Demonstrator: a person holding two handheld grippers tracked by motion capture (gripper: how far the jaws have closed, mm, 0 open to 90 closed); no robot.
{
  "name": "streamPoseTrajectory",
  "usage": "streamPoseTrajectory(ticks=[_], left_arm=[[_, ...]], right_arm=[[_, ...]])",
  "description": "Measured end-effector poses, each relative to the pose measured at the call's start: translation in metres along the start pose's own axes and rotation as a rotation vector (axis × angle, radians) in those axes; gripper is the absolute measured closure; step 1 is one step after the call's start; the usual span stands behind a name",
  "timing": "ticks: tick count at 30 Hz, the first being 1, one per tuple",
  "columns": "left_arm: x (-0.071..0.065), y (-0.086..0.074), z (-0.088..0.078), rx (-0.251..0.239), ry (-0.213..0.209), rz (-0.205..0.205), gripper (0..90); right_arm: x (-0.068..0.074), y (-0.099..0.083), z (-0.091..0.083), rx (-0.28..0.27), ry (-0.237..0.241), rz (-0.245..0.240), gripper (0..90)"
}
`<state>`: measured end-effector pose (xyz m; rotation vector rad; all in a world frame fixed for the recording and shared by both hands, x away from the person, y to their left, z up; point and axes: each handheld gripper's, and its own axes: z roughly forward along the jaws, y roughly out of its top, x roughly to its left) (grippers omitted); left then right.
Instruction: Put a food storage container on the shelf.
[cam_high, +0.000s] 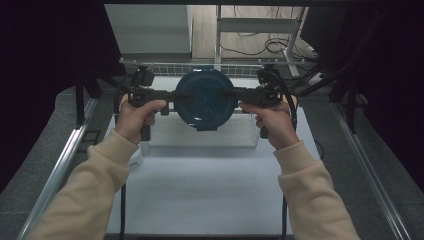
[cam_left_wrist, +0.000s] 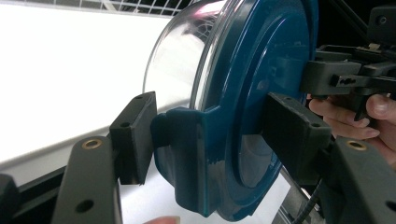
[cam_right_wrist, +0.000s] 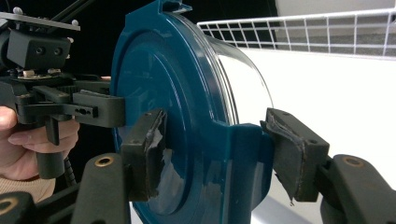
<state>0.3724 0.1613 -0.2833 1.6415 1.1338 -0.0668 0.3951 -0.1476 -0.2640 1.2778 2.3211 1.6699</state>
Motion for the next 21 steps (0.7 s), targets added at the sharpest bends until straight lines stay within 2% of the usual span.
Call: streamPoseTrajectory(ticks=[8,13,21], left_arm=[[0.009,0.021,0.004,-0.010,-0.013,-0.006,36.7],[0.020,0.034,0.012,0.005,-0.019,-0.023,36.6],[0.033,0.043,0.022,0.009,-0.029,-0.040,36.6]], right_arm=[[-0.005,0.021,0.005,-0.004,-0.013,-0.005,39.5],[-0.015,0.032,0.013,-0.002,-0.017,0.011,39.5],[-0.026,0.040,0.021,-0.004,-0.031,0.013,39.5]])
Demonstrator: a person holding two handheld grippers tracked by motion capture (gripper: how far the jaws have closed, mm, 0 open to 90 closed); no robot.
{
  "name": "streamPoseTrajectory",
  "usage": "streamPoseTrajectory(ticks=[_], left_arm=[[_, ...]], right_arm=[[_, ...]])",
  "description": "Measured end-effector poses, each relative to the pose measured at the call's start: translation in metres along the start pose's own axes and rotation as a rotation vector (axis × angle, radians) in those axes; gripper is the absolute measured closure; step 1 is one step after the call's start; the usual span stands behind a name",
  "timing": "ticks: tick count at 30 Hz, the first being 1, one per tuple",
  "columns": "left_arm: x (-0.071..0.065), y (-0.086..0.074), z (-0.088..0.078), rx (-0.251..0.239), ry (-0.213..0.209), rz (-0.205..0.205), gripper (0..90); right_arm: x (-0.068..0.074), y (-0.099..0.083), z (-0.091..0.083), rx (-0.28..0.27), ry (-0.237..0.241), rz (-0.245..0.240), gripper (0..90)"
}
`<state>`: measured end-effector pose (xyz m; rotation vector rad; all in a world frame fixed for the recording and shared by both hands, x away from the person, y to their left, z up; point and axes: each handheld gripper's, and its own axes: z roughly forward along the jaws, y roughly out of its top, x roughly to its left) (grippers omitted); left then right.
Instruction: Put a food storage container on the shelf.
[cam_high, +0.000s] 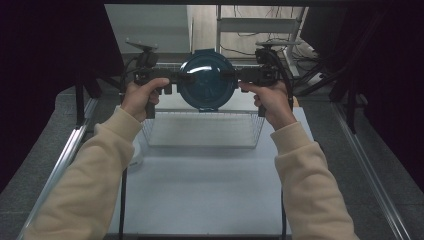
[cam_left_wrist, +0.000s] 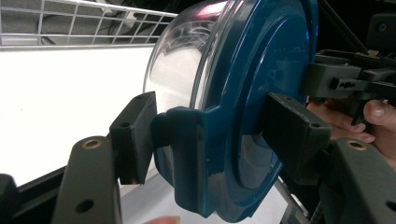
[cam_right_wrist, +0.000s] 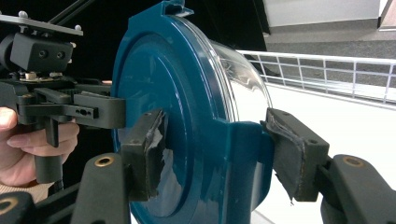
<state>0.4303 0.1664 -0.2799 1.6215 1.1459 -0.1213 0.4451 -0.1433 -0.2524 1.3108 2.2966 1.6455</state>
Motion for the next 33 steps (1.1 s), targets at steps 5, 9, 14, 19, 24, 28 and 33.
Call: streamPoseTrajectory(ticks=[5,9,14,19,24,28,33], left_arm=[[0.008,0.004,0.006,0.015,0.013,-0.013,36.6],[0.017,0.004,0.012,0.024,0.014,-0.026,36.4],[0.025,0.002,0.023,0.041,0.031,-0.049,35.9],[0.033,0.005,0.029,0.026,0.023,-0.083,36.2],[0.044,0.008,0.034,0.015,0.006,-0.143,36.1],[0.055,0.012,0.044,0.007,0.001,-0.209,34.4],[0.063,0.014,0.049,0.015,-0.003,-0.247,34.0]], right_arm=[[-0.012,0.001,0.010,0.013,0.015,0.027,39.4],[-0.020,0.000,0.017,0.028,0.015,0.049,39.4],[-0.032,-0.003,0.026,0.060,0.016,0.083,39.2],[-0.042,-0.006,0.032,0.058,0.023,0.120,38.9],[-0.049,-0.003,0.036,0.060,0.022,0.146,38.6],[-0.057,0.000,0.045,0.082,0.018,0.186,36.2],[-0.068,0.000,0.052,0.089,0.032,0.254,35.3]])
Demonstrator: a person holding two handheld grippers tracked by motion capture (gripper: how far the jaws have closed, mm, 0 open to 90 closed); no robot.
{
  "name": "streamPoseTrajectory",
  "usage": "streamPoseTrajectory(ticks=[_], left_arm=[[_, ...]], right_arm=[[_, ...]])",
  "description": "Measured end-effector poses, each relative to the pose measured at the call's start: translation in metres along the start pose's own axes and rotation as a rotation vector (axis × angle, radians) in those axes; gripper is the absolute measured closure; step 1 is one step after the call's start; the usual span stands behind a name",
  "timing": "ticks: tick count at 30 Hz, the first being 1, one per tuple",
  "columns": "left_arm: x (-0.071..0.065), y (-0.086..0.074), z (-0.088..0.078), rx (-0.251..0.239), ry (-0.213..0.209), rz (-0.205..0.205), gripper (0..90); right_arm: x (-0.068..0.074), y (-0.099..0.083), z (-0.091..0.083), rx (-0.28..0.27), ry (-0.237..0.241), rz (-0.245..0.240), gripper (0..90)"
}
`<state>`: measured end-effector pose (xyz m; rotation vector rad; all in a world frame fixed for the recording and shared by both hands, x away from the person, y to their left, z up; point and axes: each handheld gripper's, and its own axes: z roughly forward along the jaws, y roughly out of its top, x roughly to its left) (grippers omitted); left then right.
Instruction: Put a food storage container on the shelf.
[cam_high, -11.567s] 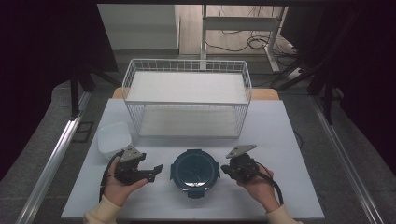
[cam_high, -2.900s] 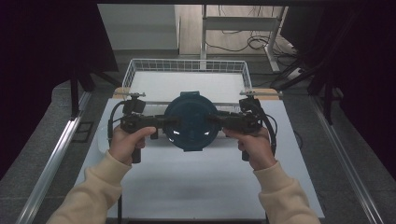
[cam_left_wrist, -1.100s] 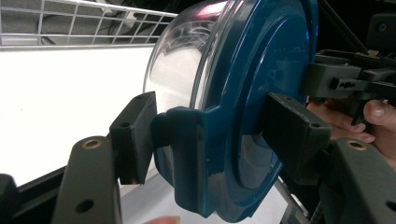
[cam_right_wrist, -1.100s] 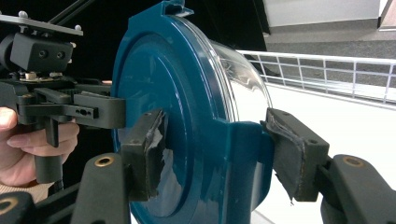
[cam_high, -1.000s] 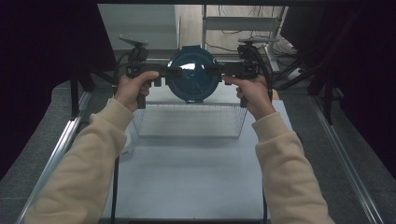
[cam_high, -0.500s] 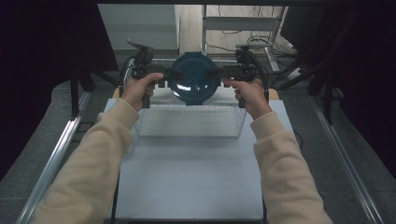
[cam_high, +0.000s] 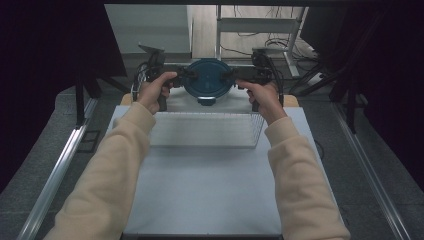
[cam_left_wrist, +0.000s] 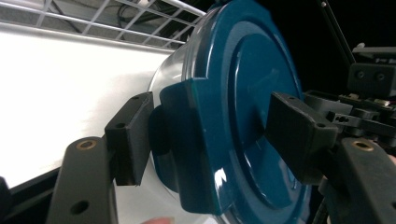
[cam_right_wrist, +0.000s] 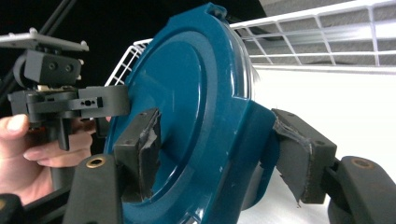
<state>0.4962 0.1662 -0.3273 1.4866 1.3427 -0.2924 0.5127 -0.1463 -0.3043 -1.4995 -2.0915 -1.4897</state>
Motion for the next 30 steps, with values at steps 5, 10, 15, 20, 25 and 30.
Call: streamPoseTrajectory(ticks=[5,10,15,20,25,30], left_arm=[[0.004,0.002,0.003,-0.007,0.002,-0.015,34.0],[0.004,0.002,0.004,-0.019,0.020,-0.014,33.9],[0.002,0.000,0.005,-0.030,0.026,-0.007,33.2],[-0.008,-0.005,0.000,-0.090,0.075,0.055,25.4],[-0.022,-0.014,-0.022,-0.164,0.107,0.144,21.3],[-0.036,-0.031,-0.038,-0.151,0.133,0.256,22.1]], right_arm=[[-0.005,0.001,0.005,-0.007,-0.002,0.054,34.3],[-0.011,0.000,0.009,-0.009,0.006,0.109,33.6],[-0.008,-0.002,0.009,-0.021,-0.013,0.118,32.2],[0.005,-0.007,0.009,-0.075,-0.079,0.107,16.7],[0.020,-0.012,-0.011,-0.202,-0.109,0.063,13.6],[0.034,-0.024,-0.026,-0.203,-0.103,-0.043,13.1]])
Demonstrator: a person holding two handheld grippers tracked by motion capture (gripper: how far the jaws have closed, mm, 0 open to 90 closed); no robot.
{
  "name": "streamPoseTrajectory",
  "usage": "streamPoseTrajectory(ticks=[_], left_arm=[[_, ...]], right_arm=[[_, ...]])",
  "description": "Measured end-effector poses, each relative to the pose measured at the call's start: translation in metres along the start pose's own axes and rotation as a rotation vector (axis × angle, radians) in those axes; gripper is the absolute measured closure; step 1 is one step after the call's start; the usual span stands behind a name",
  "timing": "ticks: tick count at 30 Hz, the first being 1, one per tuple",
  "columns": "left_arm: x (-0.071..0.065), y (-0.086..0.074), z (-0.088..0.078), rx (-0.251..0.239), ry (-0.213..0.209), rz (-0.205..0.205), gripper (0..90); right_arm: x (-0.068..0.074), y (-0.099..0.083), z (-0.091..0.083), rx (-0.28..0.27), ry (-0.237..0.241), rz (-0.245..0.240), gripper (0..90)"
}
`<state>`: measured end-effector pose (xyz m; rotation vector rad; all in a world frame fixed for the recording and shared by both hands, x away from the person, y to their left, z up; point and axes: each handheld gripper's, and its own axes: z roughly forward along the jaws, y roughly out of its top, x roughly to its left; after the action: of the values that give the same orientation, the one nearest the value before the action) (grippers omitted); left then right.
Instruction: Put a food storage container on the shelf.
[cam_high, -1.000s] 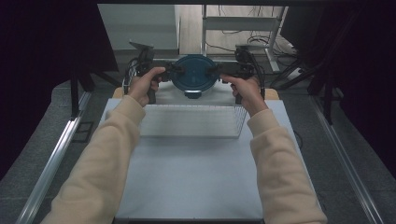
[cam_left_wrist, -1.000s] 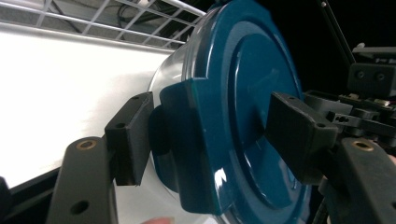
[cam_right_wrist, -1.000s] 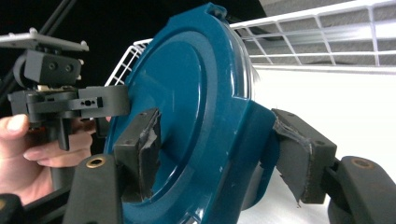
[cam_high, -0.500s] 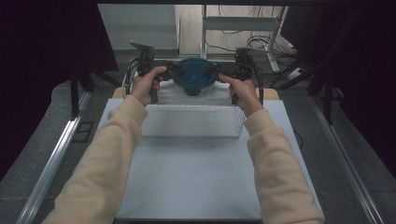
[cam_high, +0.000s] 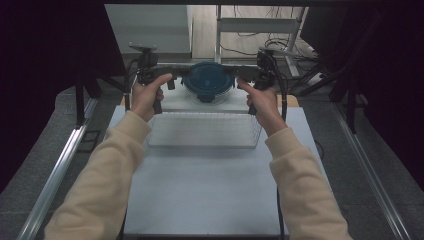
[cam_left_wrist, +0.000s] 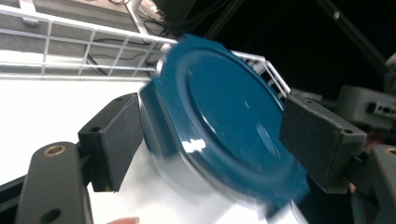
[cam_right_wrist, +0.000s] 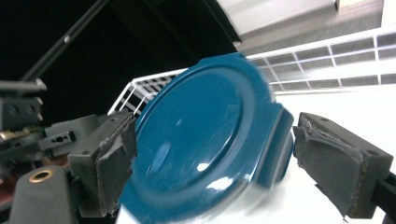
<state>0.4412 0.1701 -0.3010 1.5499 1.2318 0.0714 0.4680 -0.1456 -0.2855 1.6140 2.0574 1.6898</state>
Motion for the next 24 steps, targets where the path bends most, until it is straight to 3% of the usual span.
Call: streamPoseTrajectory(ticks=[1,3,7,11,12,14,19,20,21,23,24], left_arm=[[-0.004,-0.005,-0.006,0.001,0.006,0.026,22.5],[-0.015,-0.024,-0.022,-0.002,0.009,0.093,22.5],[-0.029,-0.060,-0.046,-0.006,-0.016,0.179,22.4],[-0.037,-0.097,-0.059,0.027,-0.044,0.243,24.1],[-0.037,-0.097,-0.059,0.027,-0.044,0.243,24.8],[-0.037,-0.125,-0.067,0.030,-0.031,0.282,27.1],[-0.028,-0.168,-0.070,0.051,-0.001,0.286,29.7],[-0.028,-0.168,-0.070,0.051,-0.001,0.286,29.6],[-0.023,-0.181,-0.068,0.098,-0.015,0.287,29.4],[-0.021,-0.187,-0.067,0.118,-0.019,0.284,28.9],[-0.018,-0.195,-0.065,0.140,-0.021,0.287,28.9]], right_arm=[[0.006,-0.008,-0.010,0.003,-0.013,-0.081,13.1],[0.010,-0.019,-0.020,0.011,-0.031,-0.169,13.1],[0.014,-0.045,-0.041,0.039,-0.035,-0.296,13.6],[0.013,-0.070,-0.056,0.061,-0.015,-0.326,14.3],[0.013,-0.070,-0.056,0.061,-0.015,-0.326,14.3],[0.013,-0.089,-0.064,0.066,-0.005,-0.348,14.4],[0.009,-0.127,-0.073,0.087,0.013,-0.391,16.3],[0.008,-0.135,-0.074,0.096,0.016,-0.399,16.8],[0.006,-0.142,-0.076,0.101,0.020,-0.406,17.0],[0.004,-0.150,-0.078,0.106,0.023,-0.411,17.1],[-0.001,-0.166,-0.082,0.108,0.027,-0.414,18.1]])
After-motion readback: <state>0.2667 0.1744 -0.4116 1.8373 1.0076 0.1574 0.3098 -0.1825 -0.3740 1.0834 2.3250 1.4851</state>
